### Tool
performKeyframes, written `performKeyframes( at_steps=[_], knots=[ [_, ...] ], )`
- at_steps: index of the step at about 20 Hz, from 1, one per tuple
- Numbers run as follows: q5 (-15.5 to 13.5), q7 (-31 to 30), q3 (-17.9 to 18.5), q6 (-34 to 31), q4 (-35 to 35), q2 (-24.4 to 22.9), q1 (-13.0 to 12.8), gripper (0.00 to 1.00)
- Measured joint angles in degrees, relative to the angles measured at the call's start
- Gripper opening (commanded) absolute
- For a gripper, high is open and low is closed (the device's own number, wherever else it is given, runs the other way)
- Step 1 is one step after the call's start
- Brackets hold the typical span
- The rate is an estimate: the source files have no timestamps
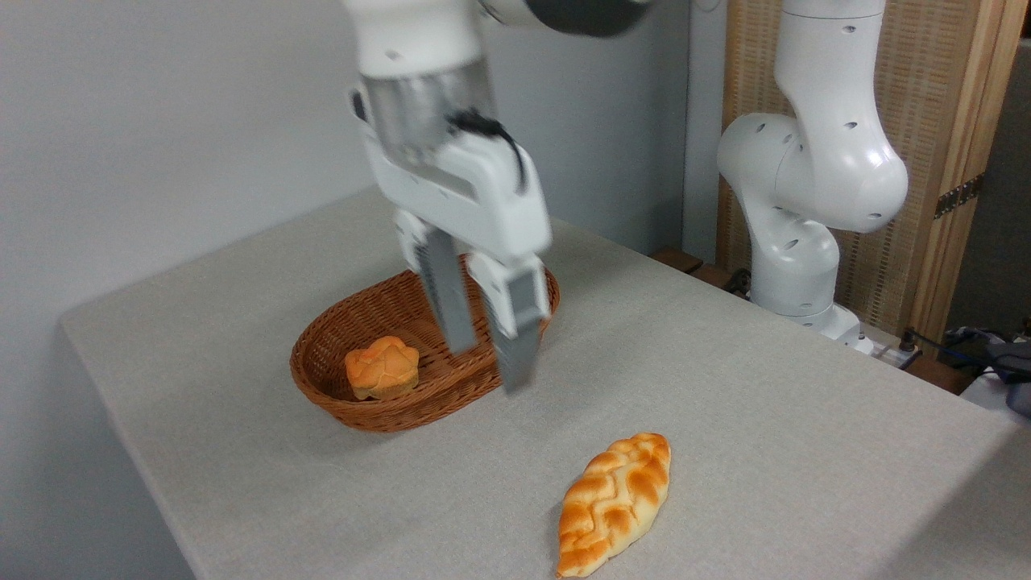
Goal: Put bread into the basket
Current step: 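Lower the gripper down onto the braided golden loaf, then close the gripper fingers around the braided loaf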
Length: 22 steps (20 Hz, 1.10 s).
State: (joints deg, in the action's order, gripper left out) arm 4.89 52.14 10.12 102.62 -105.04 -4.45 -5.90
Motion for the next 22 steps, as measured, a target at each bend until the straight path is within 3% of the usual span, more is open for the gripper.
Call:
performKeyframes(
  at_steps=[6,11,22],
  knots=[
    [0.7,1.7,5.4,9.0,-9.7,-0.1,0.1,1.0],
    [0.7,1.6,6.4,11.4,-14.7,-0.1,0.3,1.0],
    [0.7,1.7,6.6,14.6,-17.9,1.4,0.3,1.0]
  ],
)
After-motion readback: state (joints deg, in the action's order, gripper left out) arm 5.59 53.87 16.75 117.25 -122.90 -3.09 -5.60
